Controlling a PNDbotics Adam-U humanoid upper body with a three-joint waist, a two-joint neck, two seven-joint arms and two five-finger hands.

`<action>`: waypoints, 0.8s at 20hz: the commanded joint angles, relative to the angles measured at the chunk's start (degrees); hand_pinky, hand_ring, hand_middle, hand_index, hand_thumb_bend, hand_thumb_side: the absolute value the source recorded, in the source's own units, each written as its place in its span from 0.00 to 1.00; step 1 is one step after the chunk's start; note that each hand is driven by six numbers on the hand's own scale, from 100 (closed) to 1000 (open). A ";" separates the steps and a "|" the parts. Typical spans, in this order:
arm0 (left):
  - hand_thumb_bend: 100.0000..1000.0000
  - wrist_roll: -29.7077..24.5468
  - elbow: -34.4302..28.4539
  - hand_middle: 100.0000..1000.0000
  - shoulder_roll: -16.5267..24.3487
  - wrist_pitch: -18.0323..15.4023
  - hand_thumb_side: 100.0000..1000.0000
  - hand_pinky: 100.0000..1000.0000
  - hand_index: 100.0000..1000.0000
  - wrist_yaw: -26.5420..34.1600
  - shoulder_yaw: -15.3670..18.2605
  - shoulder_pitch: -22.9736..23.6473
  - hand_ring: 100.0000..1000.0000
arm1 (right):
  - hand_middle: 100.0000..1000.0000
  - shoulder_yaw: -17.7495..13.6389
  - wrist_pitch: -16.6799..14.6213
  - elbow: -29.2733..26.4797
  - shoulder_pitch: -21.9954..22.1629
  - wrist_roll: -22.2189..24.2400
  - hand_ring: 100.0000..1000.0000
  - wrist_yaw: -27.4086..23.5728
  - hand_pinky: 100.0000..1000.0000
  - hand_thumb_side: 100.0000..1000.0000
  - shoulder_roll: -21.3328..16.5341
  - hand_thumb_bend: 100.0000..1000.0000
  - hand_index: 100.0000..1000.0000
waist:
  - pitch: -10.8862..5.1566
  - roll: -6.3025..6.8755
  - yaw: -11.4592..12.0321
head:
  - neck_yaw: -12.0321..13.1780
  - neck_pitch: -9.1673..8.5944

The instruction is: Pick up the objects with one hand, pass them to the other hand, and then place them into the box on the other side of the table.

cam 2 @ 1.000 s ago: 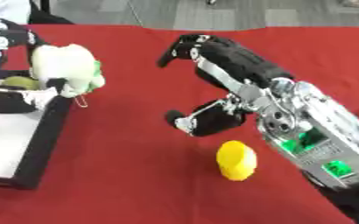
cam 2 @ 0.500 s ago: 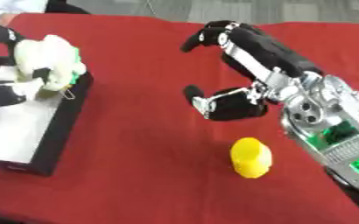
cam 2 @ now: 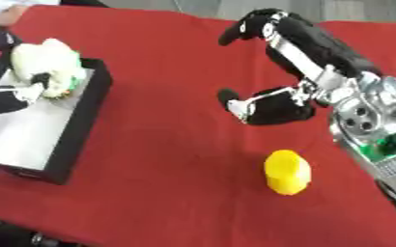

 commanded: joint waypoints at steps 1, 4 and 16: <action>0.00 -0.38 -0.29 0.29 2.06 1.51 0.15 0.69 0.33 -1.38 1.63 0.18 0.53 | 0.75 -1.13 -0.07 -0.52 -0.60 -0.56 0.84 -0.10 0.88 0.00 -1.22 0.28 0.74 | -1.94 -0.68 0.12 | 0.69 -0.19; 0.00 -0.55 0.56 0.30 1.79 2.08 0.15 0.69 0.33 -1.99 1.96 0.66 0.53 | 0.75 -1.21 -0.02 -0.52 -0.47 -0.85 0.83 -0.05 0.88 0.00 -1.30 0.28 0.74 | -1.89 -0.73 0.15 | 0.95 -0.49; 0.04 -6.86 3.88 0.51 1.51 6.59 0.11 0.75 0.62 -6.89 2.13 1.35 0.67 | 0.75 -1.38 0.15 -0.52 -0.26 -1.23 0.83 0.02 0.88 0.00 -1.64 0.29 0.74 | -1.96 -0.80 -0.05 | 1.15 -1.39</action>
